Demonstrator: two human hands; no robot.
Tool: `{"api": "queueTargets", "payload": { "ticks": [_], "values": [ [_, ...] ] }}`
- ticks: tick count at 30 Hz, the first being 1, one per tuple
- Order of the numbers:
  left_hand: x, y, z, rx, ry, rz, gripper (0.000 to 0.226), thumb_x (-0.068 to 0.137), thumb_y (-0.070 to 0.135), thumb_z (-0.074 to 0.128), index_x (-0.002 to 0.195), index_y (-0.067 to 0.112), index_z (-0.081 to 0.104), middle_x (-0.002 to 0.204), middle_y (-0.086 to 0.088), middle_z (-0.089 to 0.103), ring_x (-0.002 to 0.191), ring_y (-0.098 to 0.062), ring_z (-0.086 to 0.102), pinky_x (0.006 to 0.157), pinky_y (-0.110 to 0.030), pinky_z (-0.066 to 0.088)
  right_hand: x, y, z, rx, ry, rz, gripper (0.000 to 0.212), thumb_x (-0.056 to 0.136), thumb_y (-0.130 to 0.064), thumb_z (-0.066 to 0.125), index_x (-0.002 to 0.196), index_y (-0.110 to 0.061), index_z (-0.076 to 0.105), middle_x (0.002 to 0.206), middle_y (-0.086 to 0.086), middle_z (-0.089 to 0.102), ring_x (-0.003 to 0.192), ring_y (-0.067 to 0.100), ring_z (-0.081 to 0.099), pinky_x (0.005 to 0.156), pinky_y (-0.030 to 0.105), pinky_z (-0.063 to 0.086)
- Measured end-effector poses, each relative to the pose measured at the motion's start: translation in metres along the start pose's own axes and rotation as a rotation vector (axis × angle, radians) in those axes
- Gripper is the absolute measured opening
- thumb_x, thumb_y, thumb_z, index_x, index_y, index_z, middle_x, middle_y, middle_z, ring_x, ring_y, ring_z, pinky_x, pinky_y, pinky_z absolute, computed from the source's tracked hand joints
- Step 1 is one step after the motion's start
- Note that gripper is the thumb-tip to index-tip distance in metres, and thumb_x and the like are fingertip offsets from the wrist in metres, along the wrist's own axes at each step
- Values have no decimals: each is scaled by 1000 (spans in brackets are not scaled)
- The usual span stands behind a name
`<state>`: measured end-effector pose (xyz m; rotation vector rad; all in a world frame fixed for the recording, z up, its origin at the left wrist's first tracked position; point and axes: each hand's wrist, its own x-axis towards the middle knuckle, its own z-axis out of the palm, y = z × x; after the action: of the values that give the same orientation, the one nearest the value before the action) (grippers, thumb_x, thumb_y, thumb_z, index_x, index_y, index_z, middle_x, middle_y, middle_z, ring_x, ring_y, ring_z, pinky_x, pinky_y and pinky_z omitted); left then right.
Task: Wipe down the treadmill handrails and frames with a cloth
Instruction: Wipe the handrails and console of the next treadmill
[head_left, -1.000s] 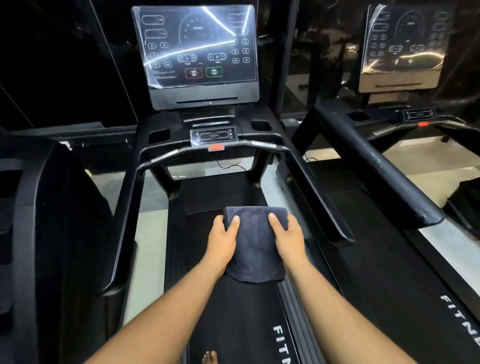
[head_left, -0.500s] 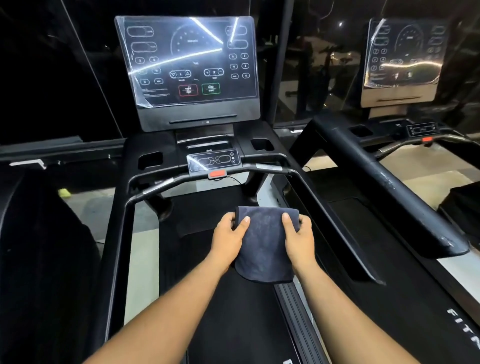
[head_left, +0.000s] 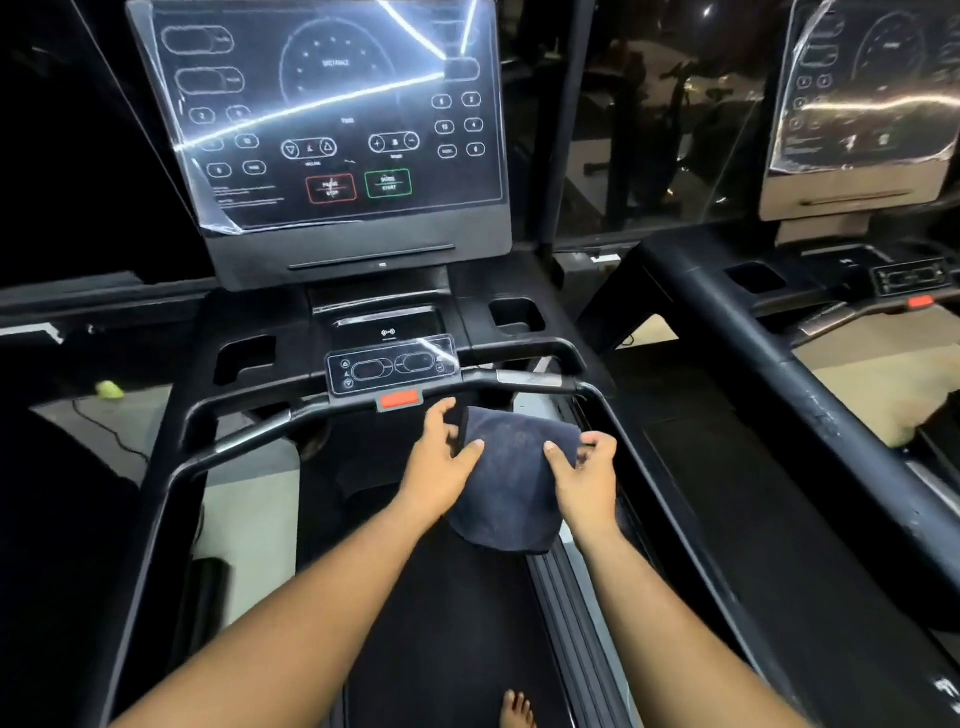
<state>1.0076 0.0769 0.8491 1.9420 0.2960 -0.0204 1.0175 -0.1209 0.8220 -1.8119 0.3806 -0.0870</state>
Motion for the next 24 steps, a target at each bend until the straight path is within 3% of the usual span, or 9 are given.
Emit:
{"api": "queueTargets", "payload": {
  "ticks": [3,6,9,12,15,17,20,22,24],
  "values": [
    [34,5,-1,239,0,18,64,91,37,72,145,42,38,115,4,66,106,-20,65,95,-42,55,33,-7,10,-117,-11,-30,37,91,-30,74,106,-23,41,92,-3,60,84,20,62,79,42,51],
    [67,12,0,372,5,42,47,92,41,71,134,41,49,102,9,63,100,-21,66,89,-40,55,65,-19,22,-217,1,-65,33,94,-28,72,104,-18,42,86,-5,56,80,24,57,71,34,40],
    [108,20,1,445,-12,103,37,92,42,70,123,40,51,93,11,63,90,-22,66,84,-42,55,96,-30,41,-281,65,-92,32,95,-27,69,105,-19,41,102,0,56,84,26,56,72,34,40],
    [154,25,2,594,18,199,35,92,45,69,121,34,52,94,6,68,94,-26,66,92,-43,49,125,-35,60,-346,132,-102,33,94,-28,69,110,-18,42,119,4,51,93,31,61,78,44,51],
    [201,23,6,742,19,302,35,92,48,67,119,31,53,101,3,70,105,-25,63,100,-43,38,152,-37,91,-458,220,-327,33,88,-24,70,112,-14,51,118,6,52,104,30,57,89,50,50],
    [217,23,8,846,-4,380,32,94,45,65,120,31,55,109,1,68,111,-24,60,104,-42,33,161,-34,116,-628,29,-547,36,89,-31,66,120,-15,55,124,5,56,115,27,54,99,49,44],
    [234,10,1,1009,-43,540,31,96,44,60,122,28,60,127,3,61,127,-20,49,106,-45,32,167,-8,139,-882,-300,-604,59,100,-48,51,149,-16,42,153,3,44,146,25,36,121,55,22],
    [247,-3,-11,1085,-42,619,39,96,47,58,128,27,61,143,2,54,139,-21,42,111,-53,30,173,6,138,-956,-319,-636,63,102,-56,42,153,-19,39,154,1,44,146,22,35,123,54,17],
    [255,-13,-21,1153,-73,665,49,98,51,54,138,22,59,154,-3,48,147,-24,38,116,-63,25,185,4,137,-1004,-321,-704,59,102,-61,38,144,-21,50,138,0,57,132,22,49,117,51,29]
  ]
}}
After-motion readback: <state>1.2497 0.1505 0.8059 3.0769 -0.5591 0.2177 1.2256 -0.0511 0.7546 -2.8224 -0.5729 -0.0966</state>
